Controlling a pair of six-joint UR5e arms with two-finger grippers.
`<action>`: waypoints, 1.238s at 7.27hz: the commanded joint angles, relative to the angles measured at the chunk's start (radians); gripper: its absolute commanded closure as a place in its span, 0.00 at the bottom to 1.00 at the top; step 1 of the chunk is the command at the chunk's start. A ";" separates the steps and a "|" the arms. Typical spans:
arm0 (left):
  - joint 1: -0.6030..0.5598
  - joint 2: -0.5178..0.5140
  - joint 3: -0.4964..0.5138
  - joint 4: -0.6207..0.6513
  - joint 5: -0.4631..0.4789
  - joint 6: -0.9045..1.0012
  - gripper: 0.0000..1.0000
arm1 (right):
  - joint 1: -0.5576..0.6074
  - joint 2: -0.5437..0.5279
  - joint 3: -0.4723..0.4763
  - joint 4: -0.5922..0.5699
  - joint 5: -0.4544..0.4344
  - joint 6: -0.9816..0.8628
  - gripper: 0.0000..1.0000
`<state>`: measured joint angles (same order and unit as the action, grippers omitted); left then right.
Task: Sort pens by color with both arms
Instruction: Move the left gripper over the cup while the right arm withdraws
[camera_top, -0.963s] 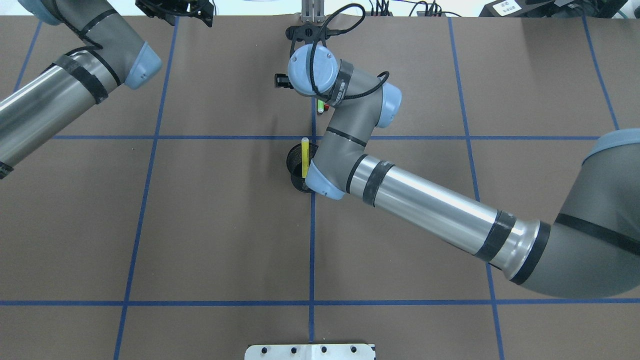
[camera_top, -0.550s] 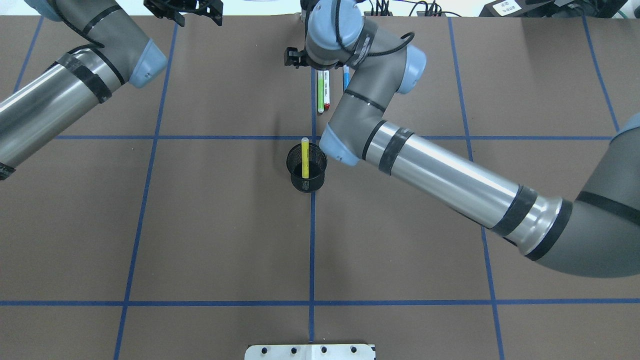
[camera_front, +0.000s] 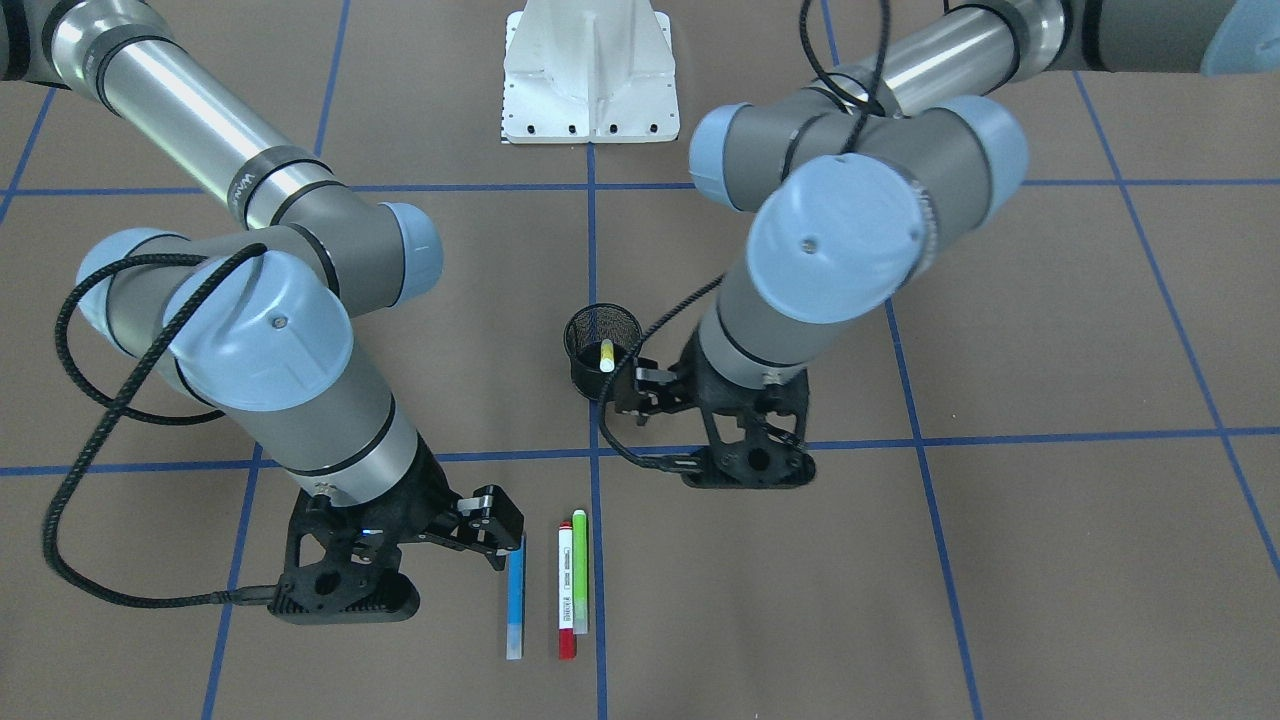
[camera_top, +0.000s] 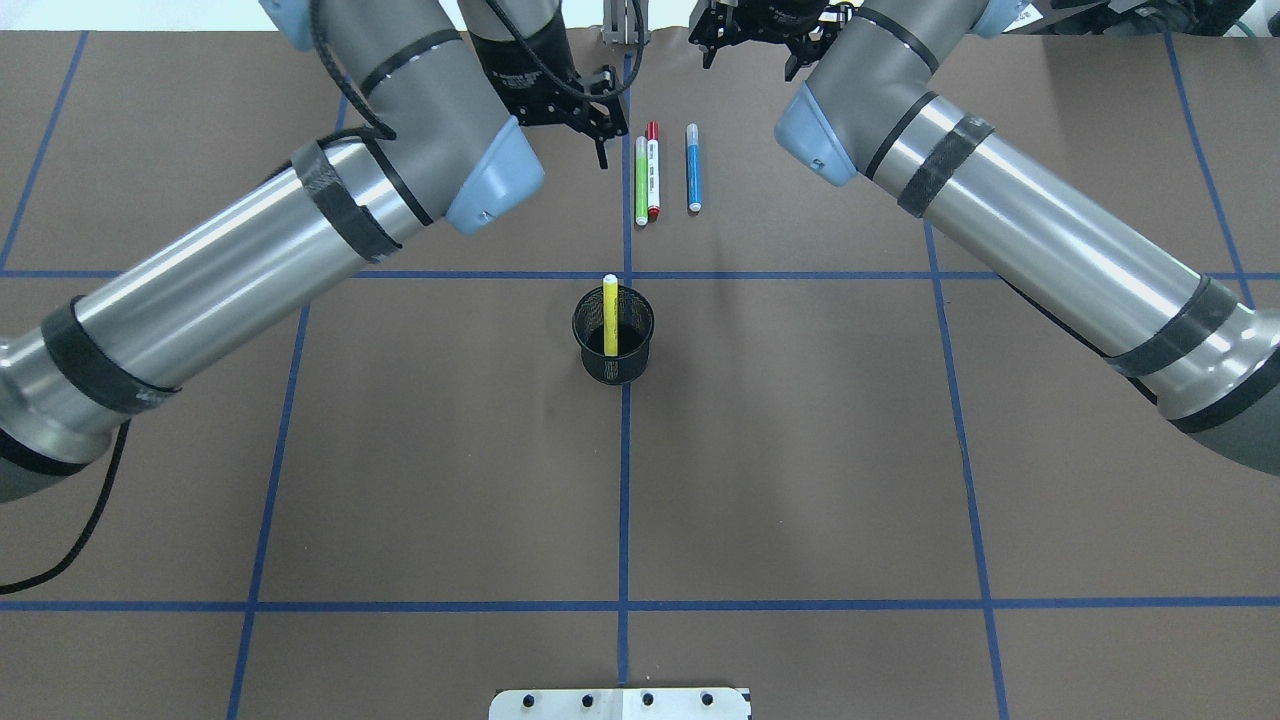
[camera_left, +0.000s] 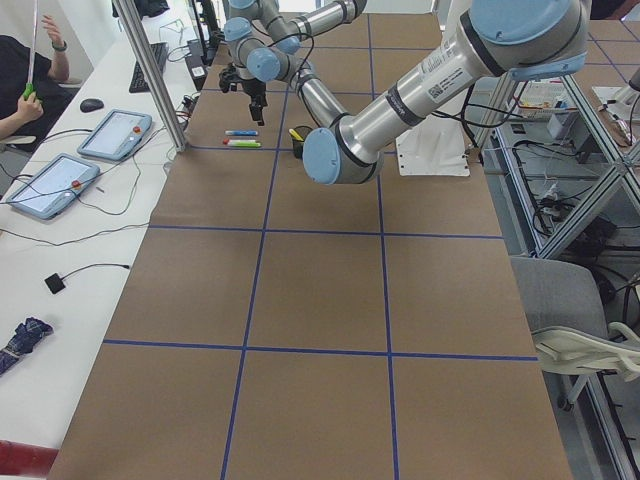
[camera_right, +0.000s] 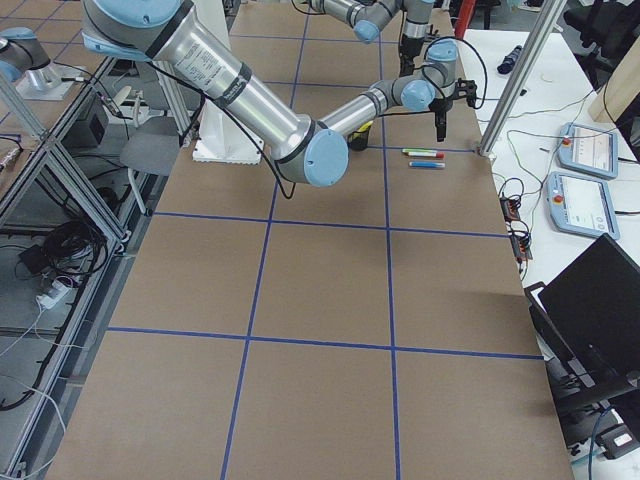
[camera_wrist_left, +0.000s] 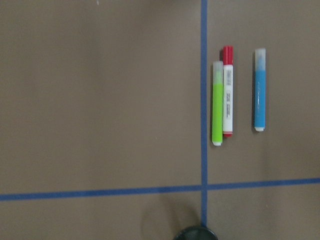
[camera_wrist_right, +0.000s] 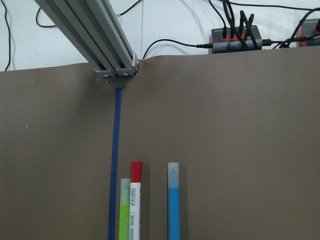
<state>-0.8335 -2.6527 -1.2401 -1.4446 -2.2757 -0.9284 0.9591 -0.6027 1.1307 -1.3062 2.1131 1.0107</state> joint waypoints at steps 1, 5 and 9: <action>0.074 -0.088 0.139 0.027 -0.002 -0.006 0.01 | 0.009 -0.064 0.061 -0.036 0.028 -0.004 0.00; 0.108 -0.115 0.245 0.102 0.007 0.043 0.20 | 0.000 -0.100 0.100 -0.030 0.021 -0.012 0.00; 0.106 -0.119 0.235 0.112 0.008 0.043 0.64 | -0.002 -0.101 0.096 -0.030 0.016 -0.026 0.00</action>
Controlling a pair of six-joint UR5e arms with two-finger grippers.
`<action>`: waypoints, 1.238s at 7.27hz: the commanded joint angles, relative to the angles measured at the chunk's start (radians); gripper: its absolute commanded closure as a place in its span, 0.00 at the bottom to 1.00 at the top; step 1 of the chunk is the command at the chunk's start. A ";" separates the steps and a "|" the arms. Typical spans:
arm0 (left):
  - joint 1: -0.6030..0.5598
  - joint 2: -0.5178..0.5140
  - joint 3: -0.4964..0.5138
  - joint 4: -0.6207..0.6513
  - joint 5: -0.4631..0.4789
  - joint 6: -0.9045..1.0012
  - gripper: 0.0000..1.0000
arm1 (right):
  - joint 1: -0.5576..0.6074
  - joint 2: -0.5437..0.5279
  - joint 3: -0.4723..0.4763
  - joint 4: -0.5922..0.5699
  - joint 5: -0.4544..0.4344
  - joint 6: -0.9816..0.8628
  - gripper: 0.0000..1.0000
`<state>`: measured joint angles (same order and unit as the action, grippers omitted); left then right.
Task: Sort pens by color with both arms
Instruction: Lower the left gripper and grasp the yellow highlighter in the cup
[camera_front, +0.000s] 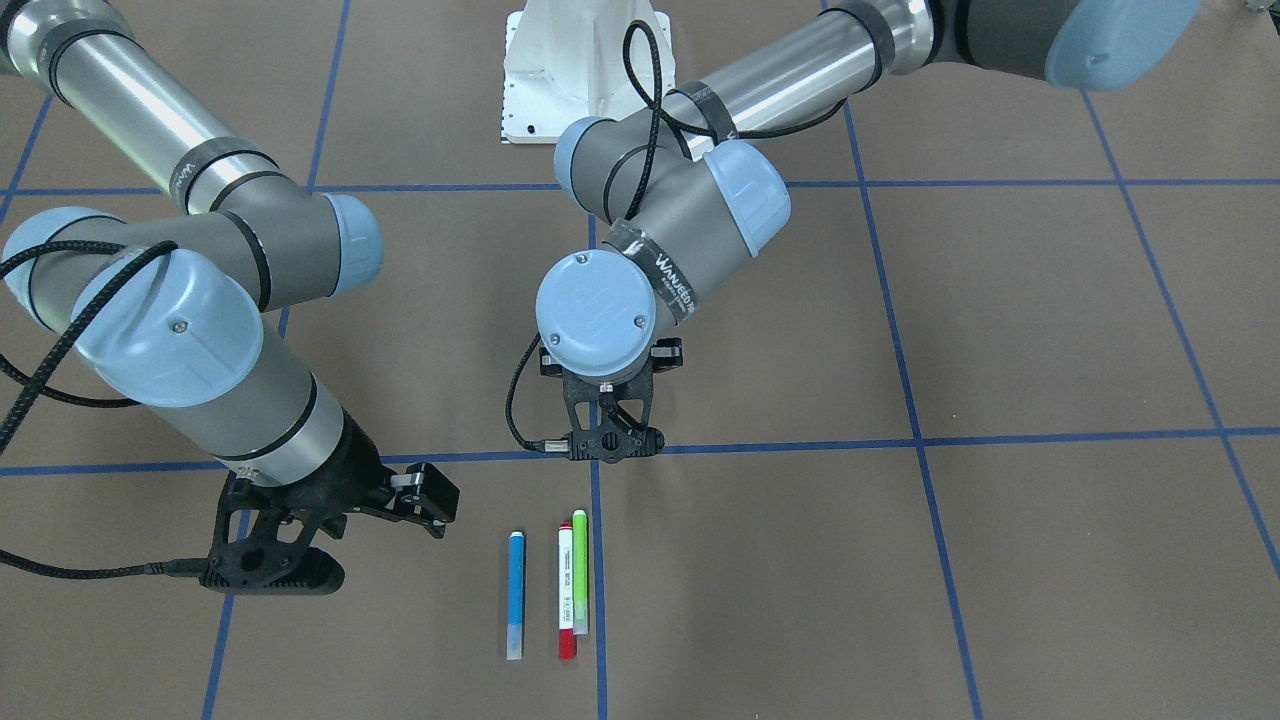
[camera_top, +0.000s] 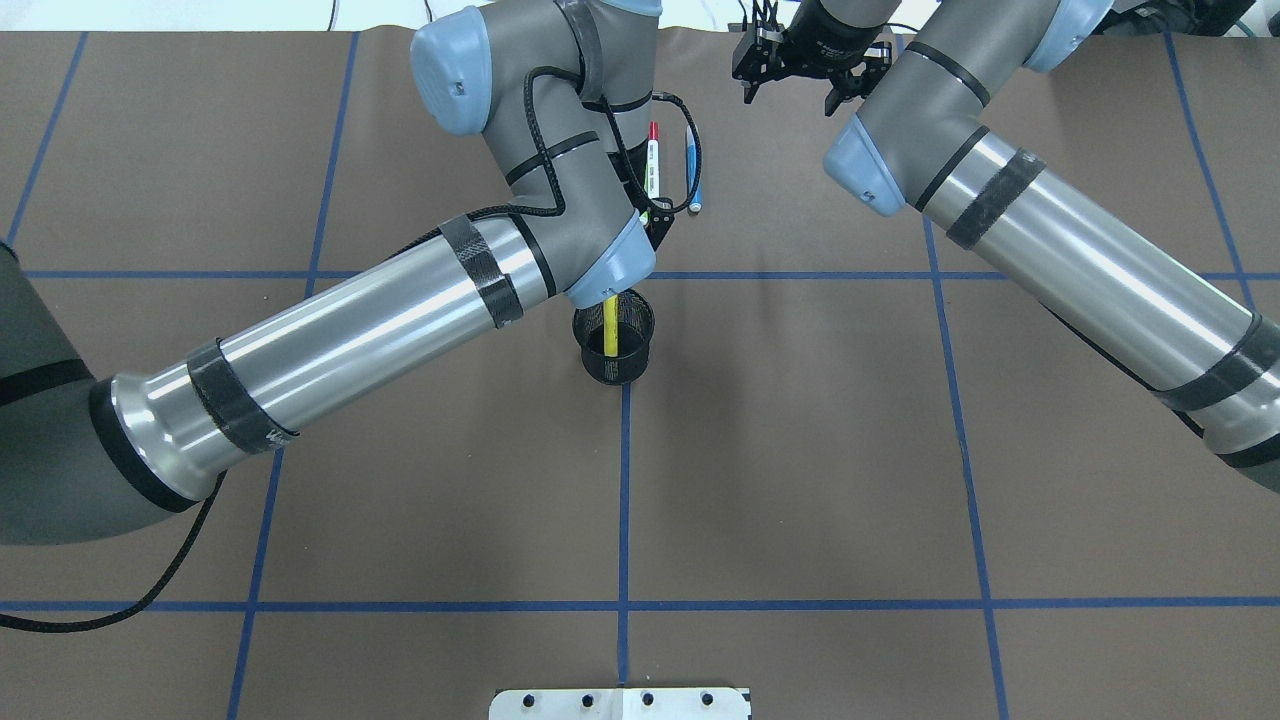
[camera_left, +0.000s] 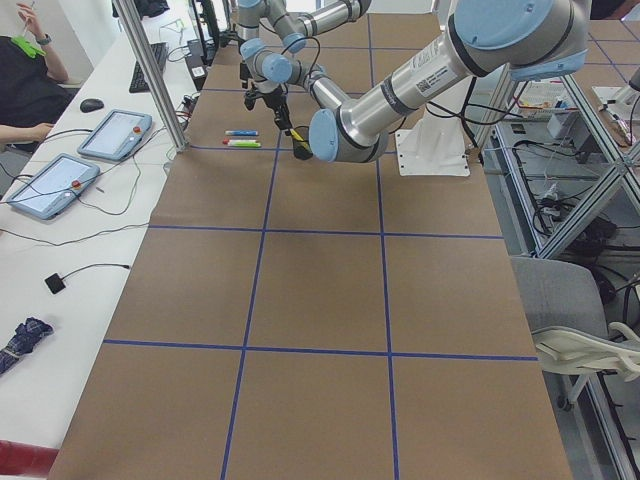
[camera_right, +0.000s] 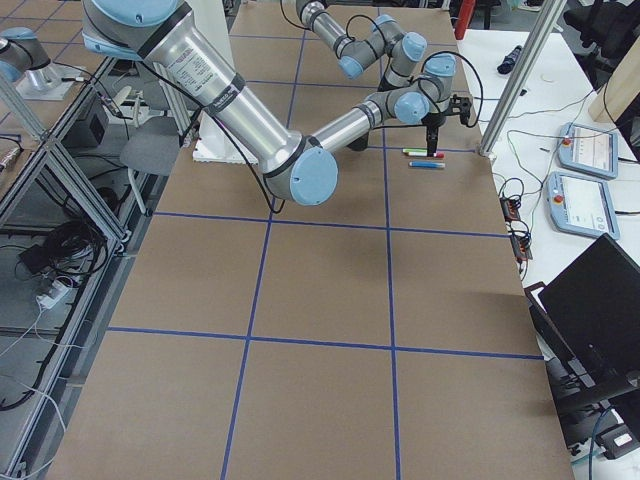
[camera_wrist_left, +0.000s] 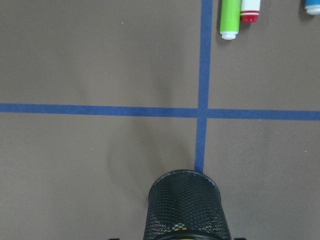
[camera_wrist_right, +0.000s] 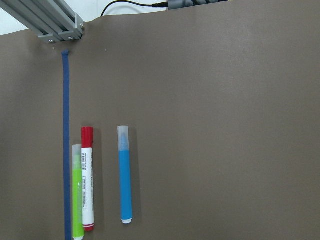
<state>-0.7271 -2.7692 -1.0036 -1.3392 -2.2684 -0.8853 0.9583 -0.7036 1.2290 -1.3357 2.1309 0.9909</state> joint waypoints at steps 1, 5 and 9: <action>0.002 -0.004 -0.001 0.011 0.004 0.000 0.65 | -0.003 -0.001 -0.002 0.000 -0.005 -0.006 0.00; 0.002 -0.003 -0.003 0.011 0.003 0.000 0.64 | -0.015 -0.002 -0.002 0.000 -0.031 -0.012 0.00; 0.020 -0.007 0.000 0.009 0.004 0.000 0.56 | -0.018 -0.002 -0.002 0.000 -0.031 -0.012 0.00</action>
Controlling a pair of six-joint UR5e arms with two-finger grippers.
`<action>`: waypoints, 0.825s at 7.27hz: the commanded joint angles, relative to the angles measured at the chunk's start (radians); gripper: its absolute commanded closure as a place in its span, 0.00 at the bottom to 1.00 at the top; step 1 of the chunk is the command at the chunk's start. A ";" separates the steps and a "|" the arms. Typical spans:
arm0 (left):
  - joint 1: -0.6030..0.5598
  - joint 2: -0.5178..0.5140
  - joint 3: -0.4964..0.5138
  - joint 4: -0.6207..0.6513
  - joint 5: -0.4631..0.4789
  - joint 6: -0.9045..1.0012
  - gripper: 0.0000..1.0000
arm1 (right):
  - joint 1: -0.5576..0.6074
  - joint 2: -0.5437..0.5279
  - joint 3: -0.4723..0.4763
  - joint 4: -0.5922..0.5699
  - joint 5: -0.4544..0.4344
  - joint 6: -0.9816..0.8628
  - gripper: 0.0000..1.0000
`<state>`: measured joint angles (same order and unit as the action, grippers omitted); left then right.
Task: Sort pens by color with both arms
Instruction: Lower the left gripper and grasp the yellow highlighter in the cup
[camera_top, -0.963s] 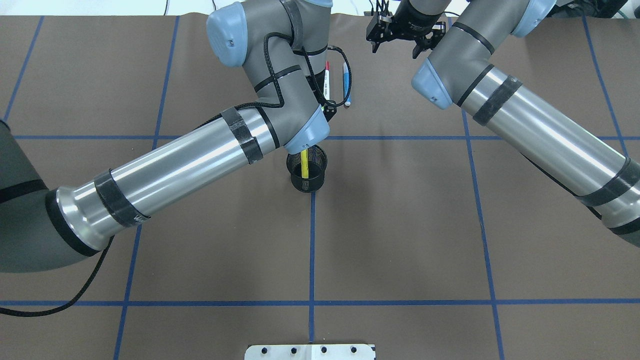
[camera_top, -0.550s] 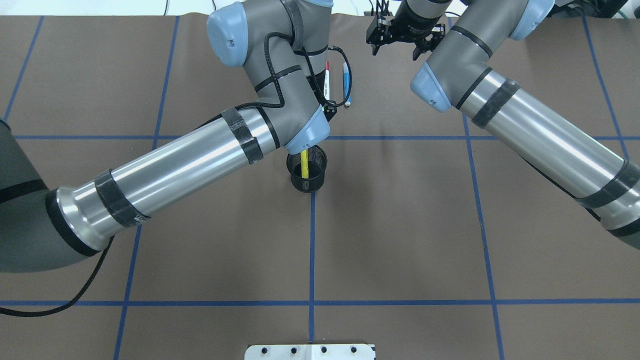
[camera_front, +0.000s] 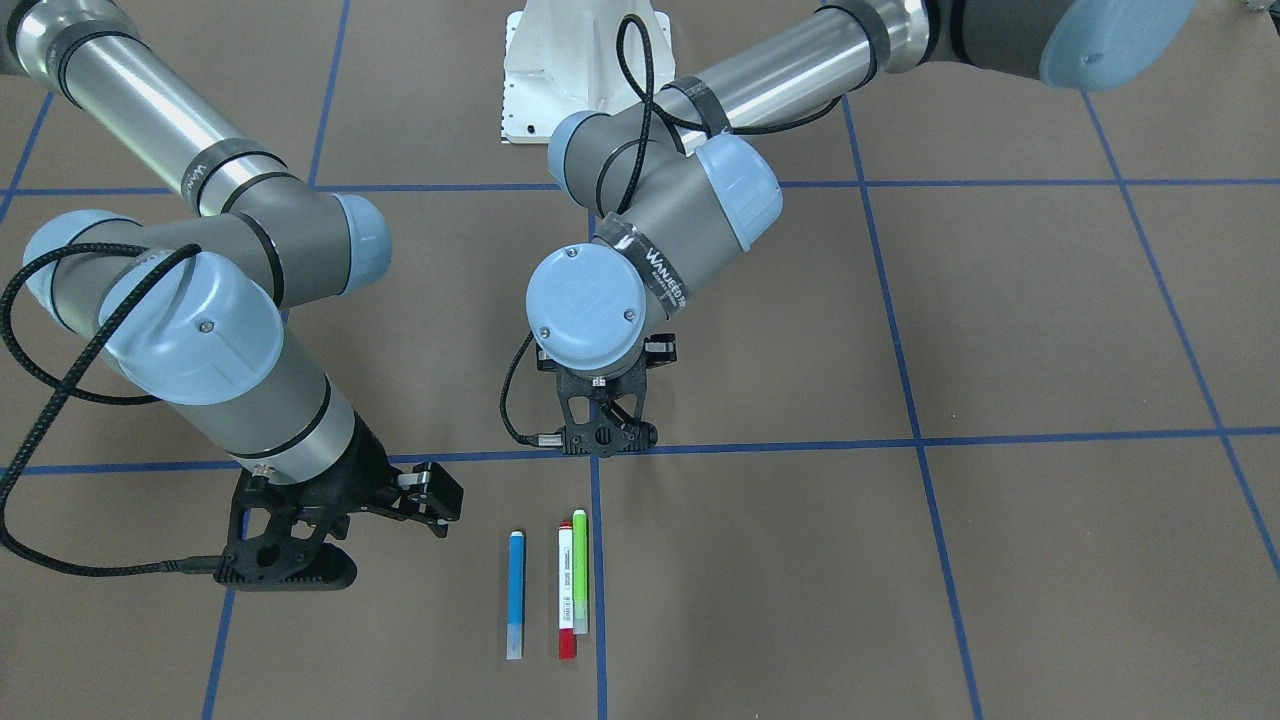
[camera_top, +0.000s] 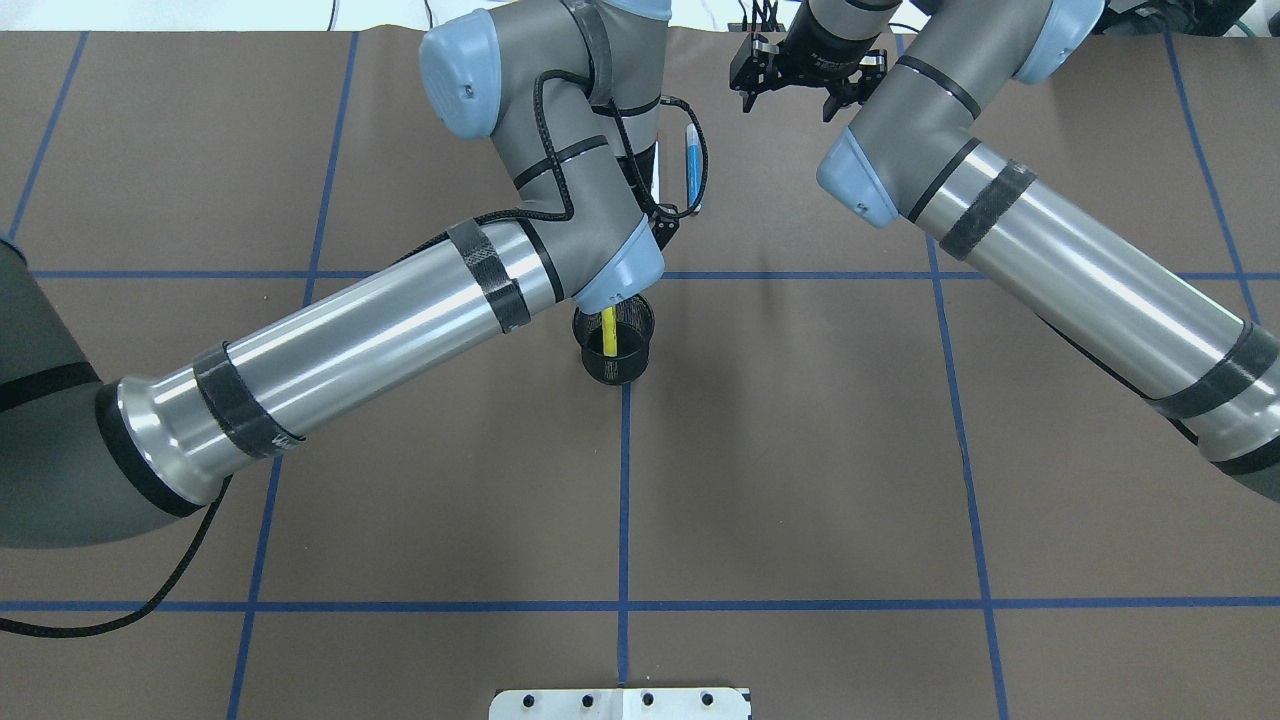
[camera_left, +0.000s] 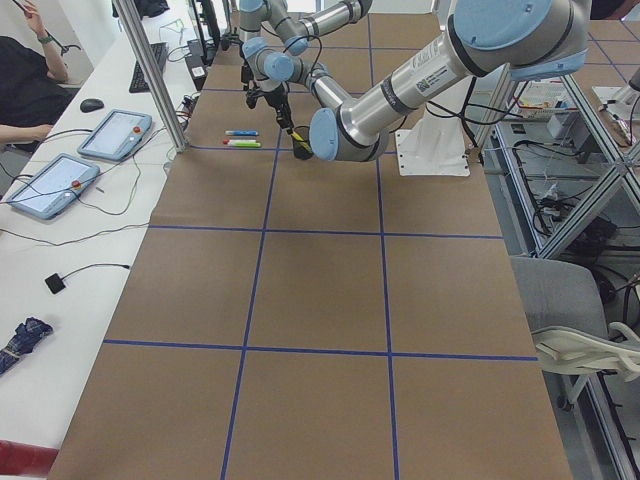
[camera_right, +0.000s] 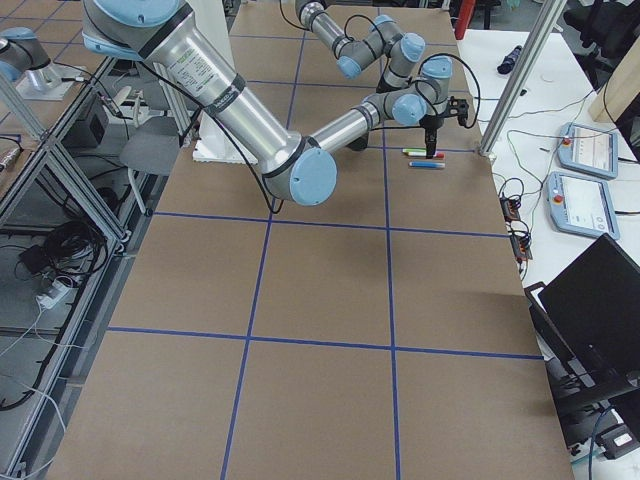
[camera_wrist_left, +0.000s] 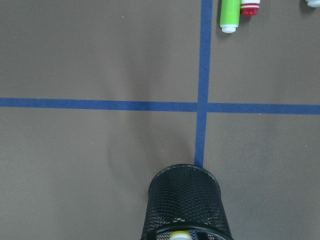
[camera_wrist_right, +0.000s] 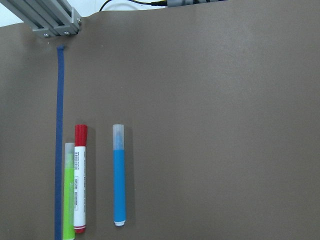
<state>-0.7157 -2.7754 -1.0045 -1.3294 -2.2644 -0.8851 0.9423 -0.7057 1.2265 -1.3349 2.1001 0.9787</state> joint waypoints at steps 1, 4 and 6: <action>0.012 -0.001 0.001 -0.001 0.000 0.000 0.58 | -0.003 0.000 0.001 -0.001 -0.002 0.000 0.00; 0.012 0.002 0.001 -0.002 0.009 0.003 0.63 | -0.007 0.002 0.002 0.000 -0.002 0.002 0.00; 0.012 0.005 0.004 -0.002 0.031 0.005 0.61 | -0.010 0.000 0.002 0.000 -0.003 0.002 0.00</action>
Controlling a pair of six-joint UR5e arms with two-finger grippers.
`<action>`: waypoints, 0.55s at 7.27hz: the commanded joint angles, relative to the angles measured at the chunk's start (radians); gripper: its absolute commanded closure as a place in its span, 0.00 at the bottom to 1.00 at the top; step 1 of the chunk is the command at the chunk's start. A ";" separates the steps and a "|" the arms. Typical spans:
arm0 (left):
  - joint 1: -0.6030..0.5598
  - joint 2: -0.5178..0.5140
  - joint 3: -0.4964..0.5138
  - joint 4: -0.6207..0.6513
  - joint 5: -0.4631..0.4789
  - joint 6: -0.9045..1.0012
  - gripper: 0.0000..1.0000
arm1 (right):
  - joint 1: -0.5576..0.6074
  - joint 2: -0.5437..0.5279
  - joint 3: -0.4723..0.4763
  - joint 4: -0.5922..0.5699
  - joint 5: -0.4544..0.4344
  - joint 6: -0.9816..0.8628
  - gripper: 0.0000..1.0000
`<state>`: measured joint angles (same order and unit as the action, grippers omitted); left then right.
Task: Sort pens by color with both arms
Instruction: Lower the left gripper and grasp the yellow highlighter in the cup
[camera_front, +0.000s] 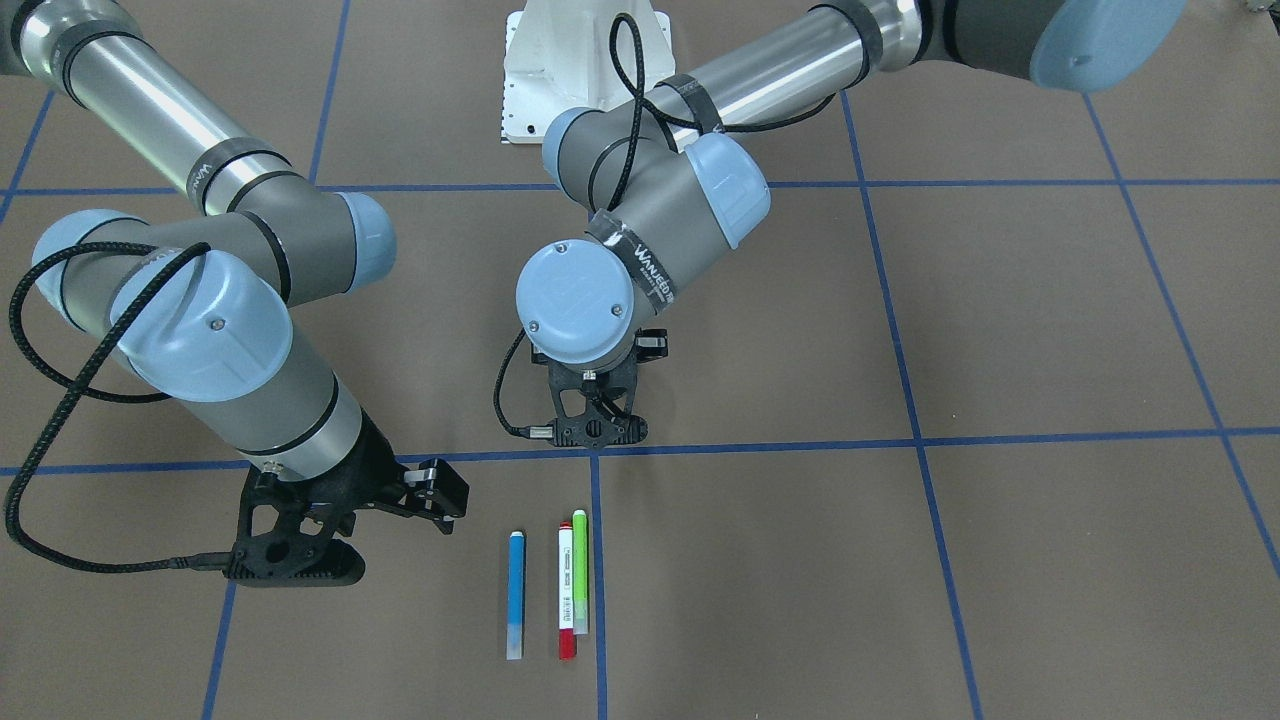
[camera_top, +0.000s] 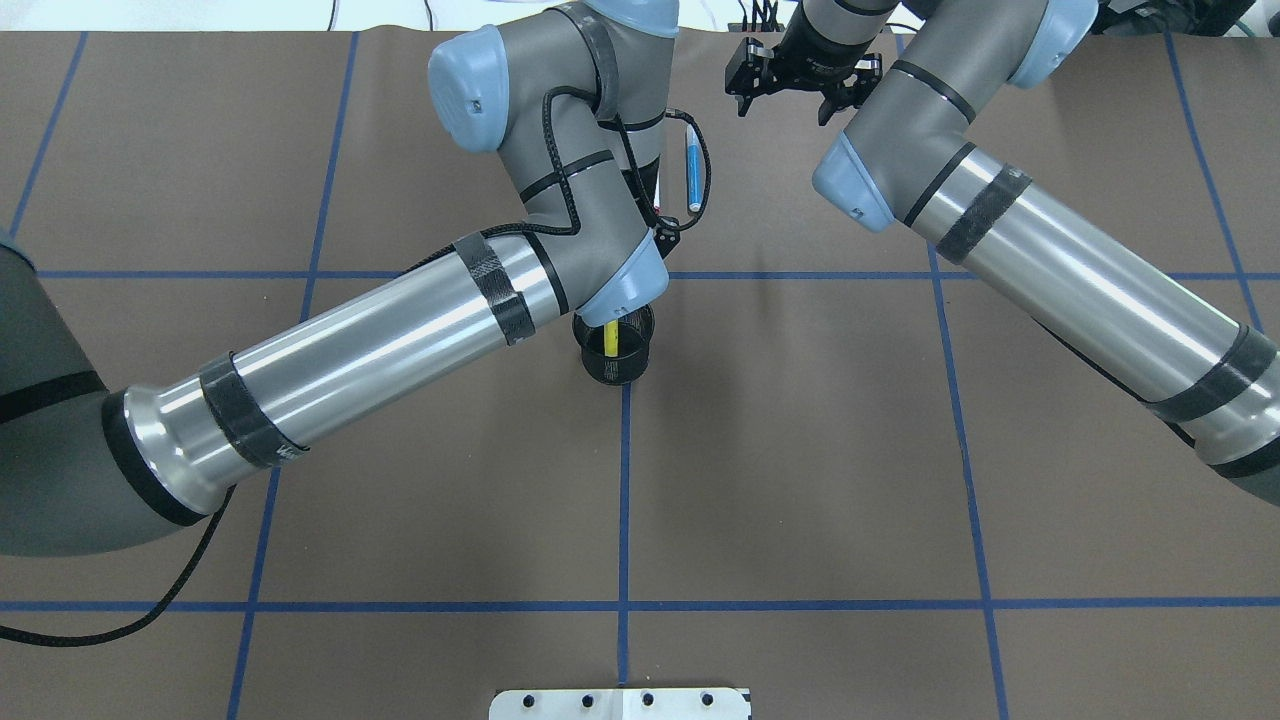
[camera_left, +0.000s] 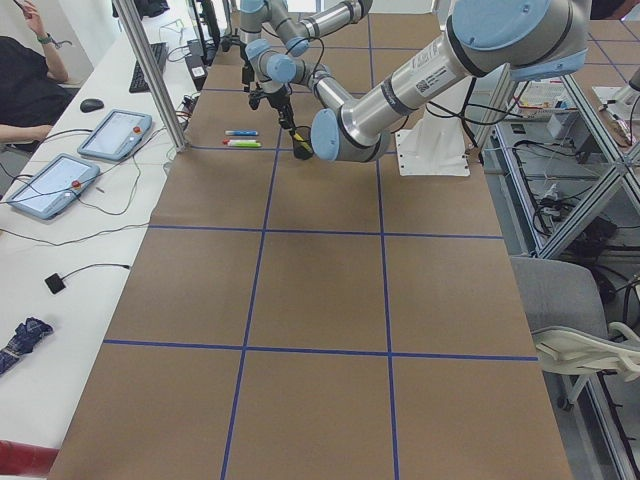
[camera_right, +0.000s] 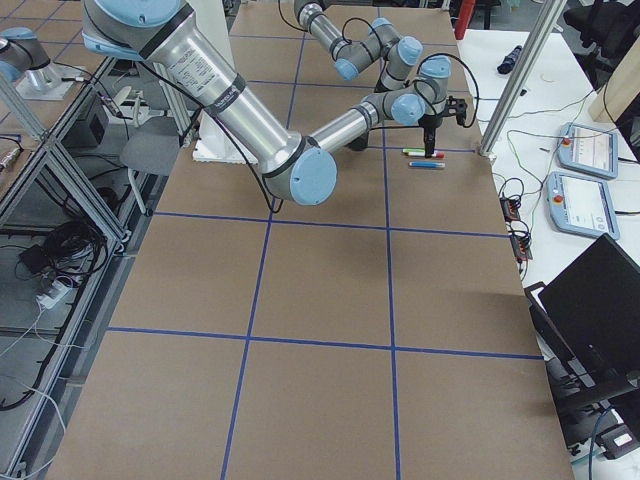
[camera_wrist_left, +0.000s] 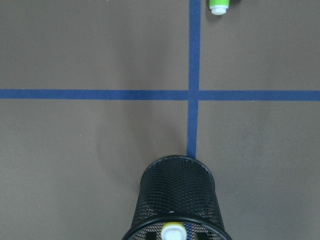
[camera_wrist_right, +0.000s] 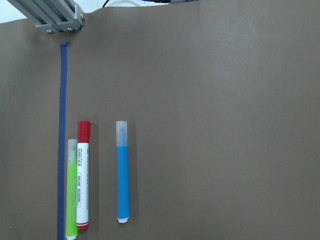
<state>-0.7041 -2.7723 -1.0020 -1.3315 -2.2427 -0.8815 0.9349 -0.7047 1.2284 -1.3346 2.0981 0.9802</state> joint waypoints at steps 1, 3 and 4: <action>0.000 0.000 0.000 0.000 0.009 0.001 0.61 | -0.002 -0.001 0.000 0.000 -0.010 -0.001 0.00; 0.000 0.000 0.000 0.000 0.009 0.001 0.61 | -0.004 -0.004 -0.001 0.000 -0.016 -0.003 0.00; 0.000 0.000 -0.001 0.000 0.009 0.001 0.62 | -0.007 -0.004 -0.003 0.000 -0.018 -0.003 0.00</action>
<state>-0.7041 -2.7718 -1.0020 -1.3315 -2.2336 -0.8809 0.9305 -0.7078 1.2270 -1.3346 2.0832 0.9778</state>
